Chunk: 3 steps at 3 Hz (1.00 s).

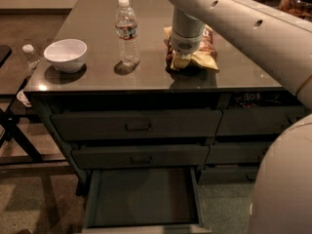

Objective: Place brown chip bag into bottom drawer

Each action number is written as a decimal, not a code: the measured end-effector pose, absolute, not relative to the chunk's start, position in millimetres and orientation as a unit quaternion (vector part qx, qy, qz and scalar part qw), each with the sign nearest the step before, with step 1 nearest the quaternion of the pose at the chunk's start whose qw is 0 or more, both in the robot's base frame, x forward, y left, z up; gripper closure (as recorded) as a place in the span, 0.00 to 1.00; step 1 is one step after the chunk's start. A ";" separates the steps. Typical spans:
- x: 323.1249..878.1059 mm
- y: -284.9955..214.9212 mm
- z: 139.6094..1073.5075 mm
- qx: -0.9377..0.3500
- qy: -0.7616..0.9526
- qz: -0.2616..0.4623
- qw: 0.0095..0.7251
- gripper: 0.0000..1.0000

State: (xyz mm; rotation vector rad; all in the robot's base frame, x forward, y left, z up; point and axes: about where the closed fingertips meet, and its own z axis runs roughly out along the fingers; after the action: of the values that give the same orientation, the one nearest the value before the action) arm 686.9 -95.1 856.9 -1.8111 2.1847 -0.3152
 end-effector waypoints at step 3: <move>584.7 -130.7 881.8 -0.642 0.756 -0.068 0.107 1.00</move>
Offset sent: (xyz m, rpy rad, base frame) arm -0.0993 -0.0402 0.0308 0.0191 0.1125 0.0135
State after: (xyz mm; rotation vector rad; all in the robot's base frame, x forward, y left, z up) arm 584.7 -130.7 881.8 -1.8906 2.2246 -0.2009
